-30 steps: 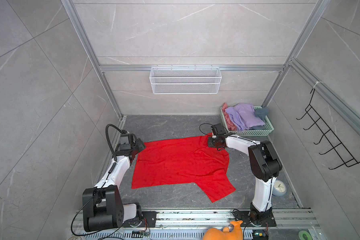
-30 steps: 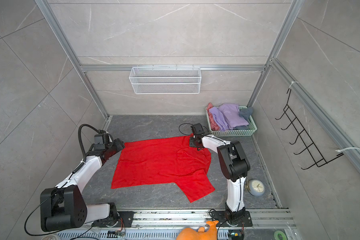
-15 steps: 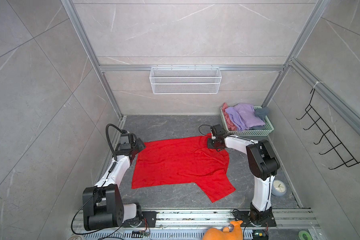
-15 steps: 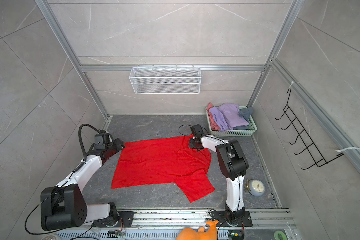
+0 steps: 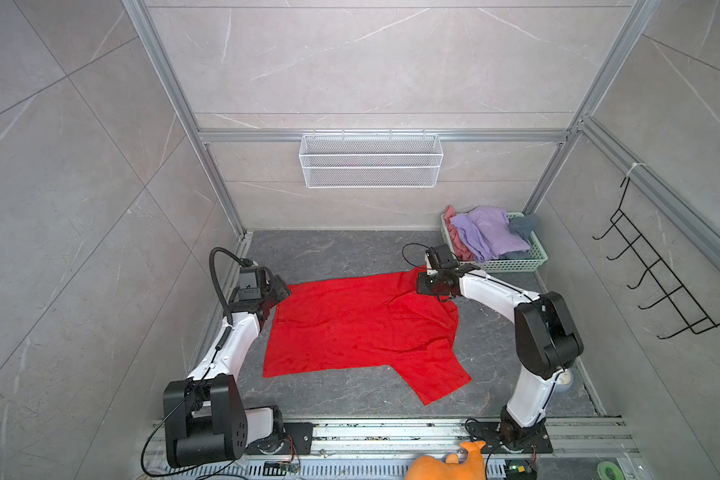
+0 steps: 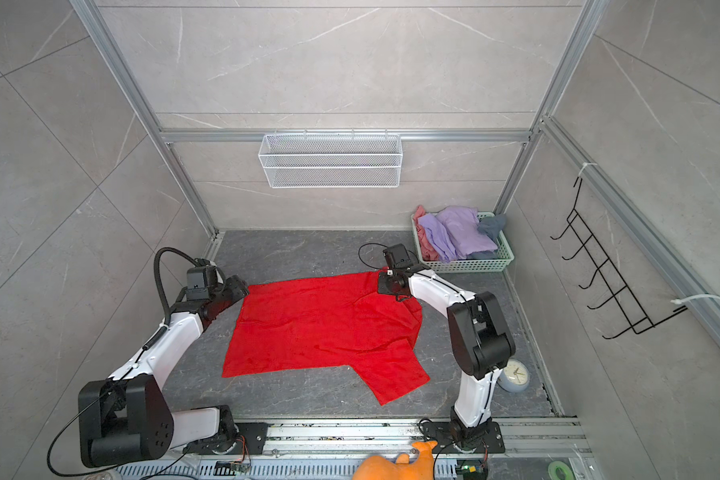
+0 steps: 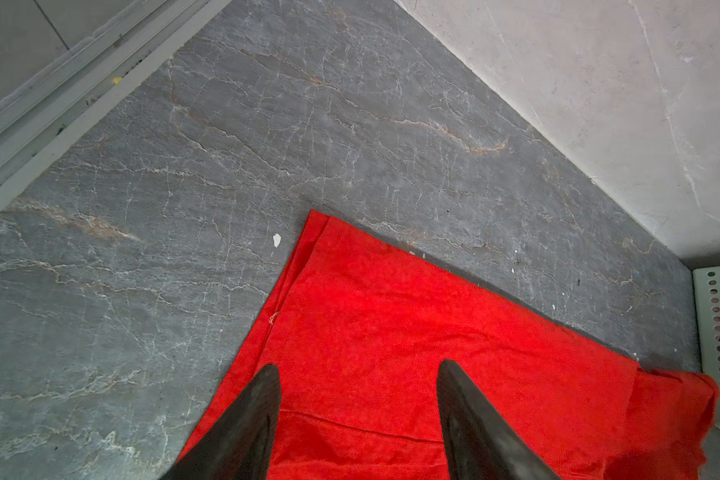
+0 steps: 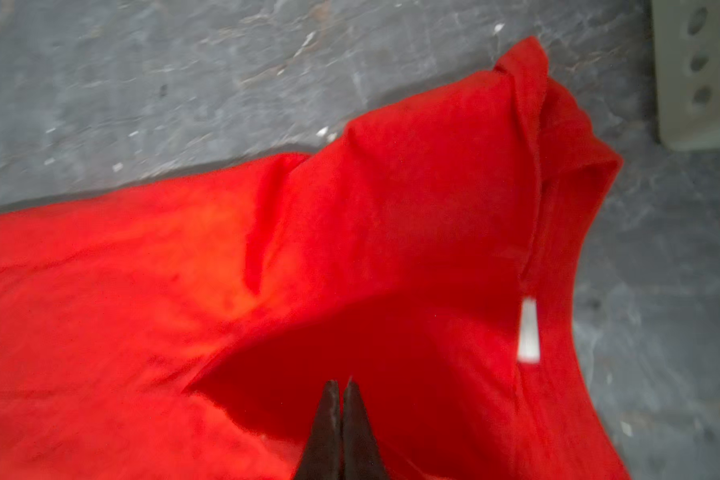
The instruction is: Fold and stack the t-shirts
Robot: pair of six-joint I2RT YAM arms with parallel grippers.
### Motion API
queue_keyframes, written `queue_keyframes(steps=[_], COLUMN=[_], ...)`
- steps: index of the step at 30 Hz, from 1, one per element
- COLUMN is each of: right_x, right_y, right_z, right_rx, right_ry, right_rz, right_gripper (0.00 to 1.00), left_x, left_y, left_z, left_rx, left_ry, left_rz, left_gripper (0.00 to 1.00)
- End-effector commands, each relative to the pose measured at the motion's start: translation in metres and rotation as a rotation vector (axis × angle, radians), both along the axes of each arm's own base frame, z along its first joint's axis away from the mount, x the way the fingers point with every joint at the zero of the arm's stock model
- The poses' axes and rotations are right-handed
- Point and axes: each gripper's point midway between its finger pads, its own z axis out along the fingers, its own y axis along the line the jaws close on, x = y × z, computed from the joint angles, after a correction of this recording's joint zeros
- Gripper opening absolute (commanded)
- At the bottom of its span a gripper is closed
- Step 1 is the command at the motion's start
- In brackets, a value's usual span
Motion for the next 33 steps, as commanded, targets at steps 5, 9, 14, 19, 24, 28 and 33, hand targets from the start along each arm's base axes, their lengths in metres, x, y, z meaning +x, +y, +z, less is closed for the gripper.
queue_keyframes(steps=[5, 9, 14, 19, 24, 28, 33], right_x=[-0.084, -0.116, -0.120, -0.094, -0.048, -0.009, 0.021], right_y=[0.024, 0.031, 0.038, 0.038, 0.050, 0.048, 0.033], right_z=[-0.002, 0.001, 0.019, 0.036, 0.043, 0.043, 0.014], right_rx=[0.034, 0.046, 0.055, -0.008, -0.059, -0.021, 0.049], right_ry=[0.130, 0.144, 0.088, -0.008, -0.089, -0.130, -0.061], right_rz=[0.003, 0.000, 0.041, 0.037, 0.036, -0.011, -0.080], right_gripper=[0.00, 0.14, 0.52, 0.54, 0.56, 0.62, 0.63], left_x=[-0.001, -0.001, 0.003, 0.004, 0.006, 0.008, 0.021], left_y=[0.001, 0.002, -0.001, -0.004, -0.020, -0.042, -0.063], left_z=[0.014, 0.012, 0.006, -0.004, -0.019, -0.035, -0.058], left_rx=[0.015, 0.024, 0.010, -0.009, -0.077, -0.103, -0.158], left_ry=[-0.045, -0.039, -0.021, 0.020, 0.069, 0.116, 0.187], left_rz=[0.002, 0.001, -0.008, -0.022, -0.049, -0.082, -0.090], left_gripper=[0.63, 0.63, 0.63, 0.63, 0.63, 0.64, 0.64])
